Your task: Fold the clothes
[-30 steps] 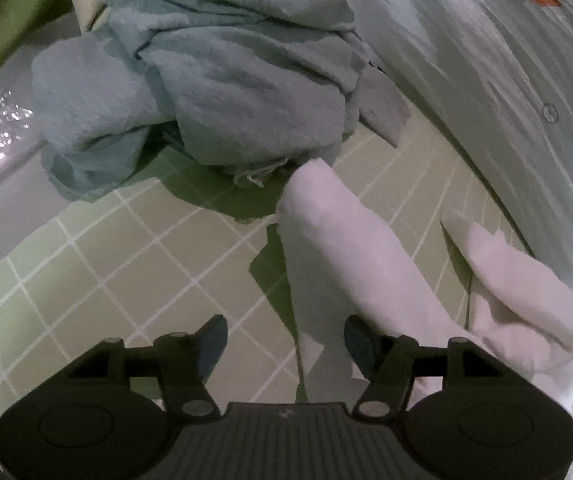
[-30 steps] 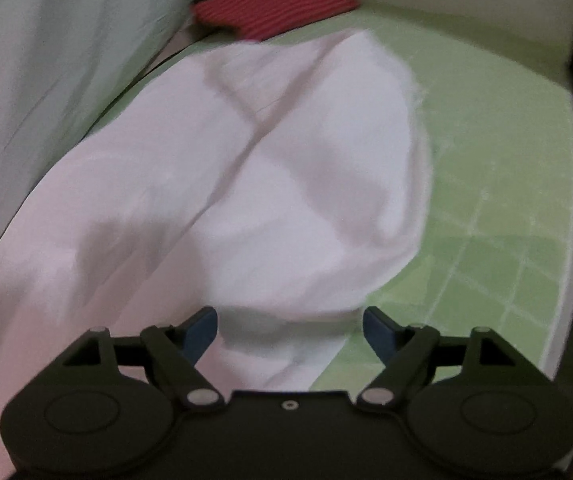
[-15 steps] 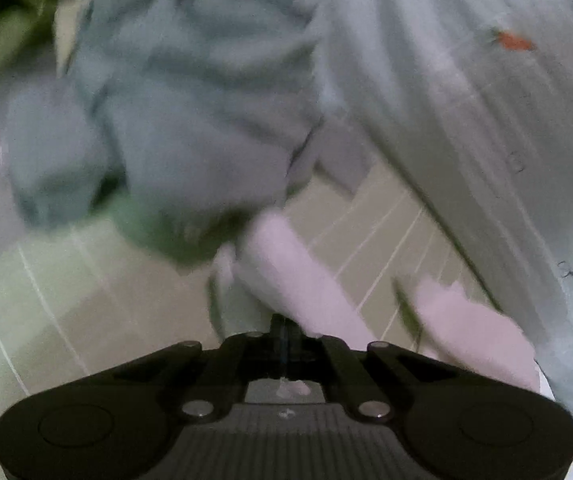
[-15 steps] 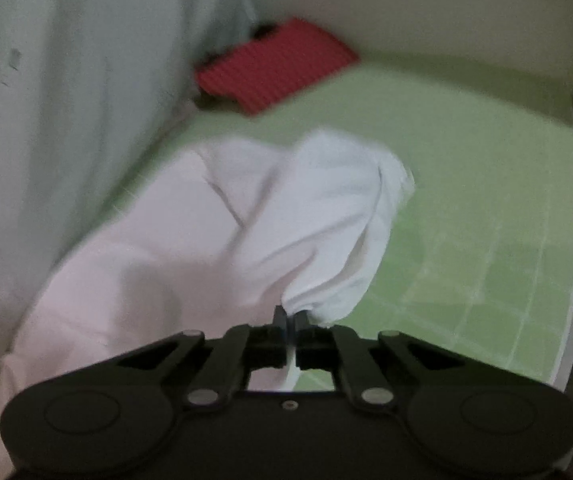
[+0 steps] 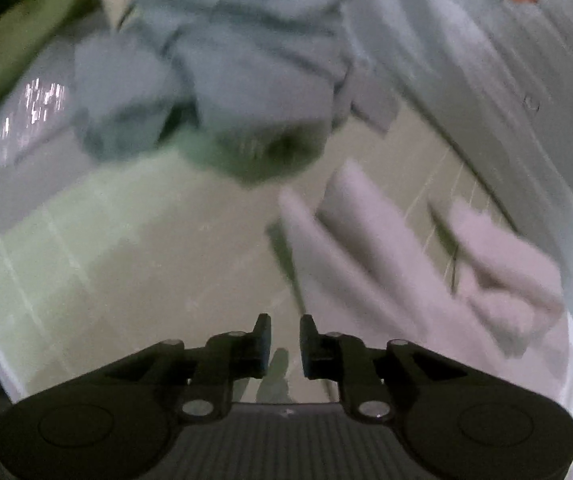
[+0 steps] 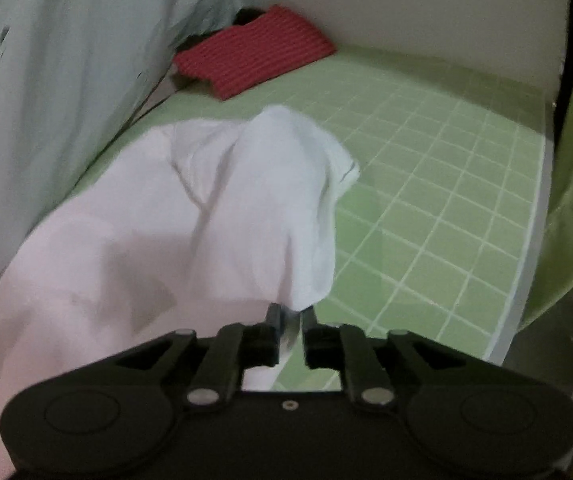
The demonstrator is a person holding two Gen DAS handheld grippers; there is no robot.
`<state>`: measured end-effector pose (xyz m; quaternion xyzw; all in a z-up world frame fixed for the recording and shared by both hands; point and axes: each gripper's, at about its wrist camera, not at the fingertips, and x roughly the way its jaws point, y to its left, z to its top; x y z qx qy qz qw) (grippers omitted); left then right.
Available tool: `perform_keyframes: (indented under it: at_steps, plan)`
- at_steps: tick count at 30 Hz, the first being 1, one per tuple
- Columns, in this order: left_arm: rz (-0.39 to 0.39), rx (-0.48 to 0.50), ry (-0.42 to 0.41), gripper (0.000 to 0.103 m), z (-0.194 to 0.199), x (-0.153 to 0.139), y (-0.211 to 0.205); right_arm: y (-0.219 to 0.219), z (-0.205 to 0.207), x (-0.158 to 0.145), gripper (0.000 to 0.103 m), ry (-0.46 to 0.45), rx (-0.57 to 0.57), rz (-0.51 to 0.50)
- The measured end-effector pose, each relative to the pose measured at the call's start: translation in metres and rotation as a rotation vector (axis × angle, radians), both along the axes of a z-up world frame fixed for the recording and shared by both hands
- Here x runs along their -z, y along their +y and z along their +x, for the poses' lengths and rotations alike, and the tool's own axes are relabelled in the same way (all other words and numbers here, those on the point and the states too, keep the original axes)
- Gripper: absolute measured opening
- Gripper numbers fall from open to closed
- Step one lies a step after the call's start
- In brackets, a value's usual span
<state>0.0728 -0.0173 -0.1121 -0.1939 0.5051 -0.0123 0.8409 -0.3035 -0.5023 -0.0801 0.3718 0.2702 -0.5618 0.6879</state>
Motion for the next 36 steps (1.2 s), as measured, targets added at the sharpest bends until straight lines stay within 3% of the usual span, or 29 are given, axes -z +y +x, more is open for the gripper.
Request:
perform_keyframes:
  at_steps: [6, 10, 18, 22, 24, 28, 36]
  plan:
    - [-0.016, -0.017, 0.031, 0.025, 0.009, 0.010, -0.004, -0.001, 0.014, -0.003, 0.044, 0.007, -0.023, -0.010]
    - [-0.043, -0.054, -0.006, 0.043, 0.028, 0.006, -0.007, -0.003, 0.021, -0.003, 0.055, 0.010, -0.005, -0.005]
    - [-0.131, -0.142, -0.003, 0.053, 0.064, 0.014, 0.000, -0.019, 0.031, 0.001, 0.072, -0.011, 0.098, 0.020]
    - [-0.157, -0.139, -0.005, 0.060, 0.068, 0.016, -0.001, -0.021, 0.042, 0.002, 0.077, 0.009, 0.114, 0.021]
    - [-0.130, -0.119, 0.005, 0.063, 0.071, 0.019, -0.004, -0.022, 0.045, 0.003, 0.078, 0.029, 0.107, 0.014]
    - [-0.087, -0.089, 0.048, 0.062, 0.073, 0.028, -0.008, -0.018, 0.055, 0.002, 0.079, 0.086, 0.088, -0.021]
    - [-0.029, -0.017, 0.043, 0.062, 0.065, 0.029, -0.008, -0.016, 0.075, -0.005, 0.080, 0.207, 0.076, -0.085]
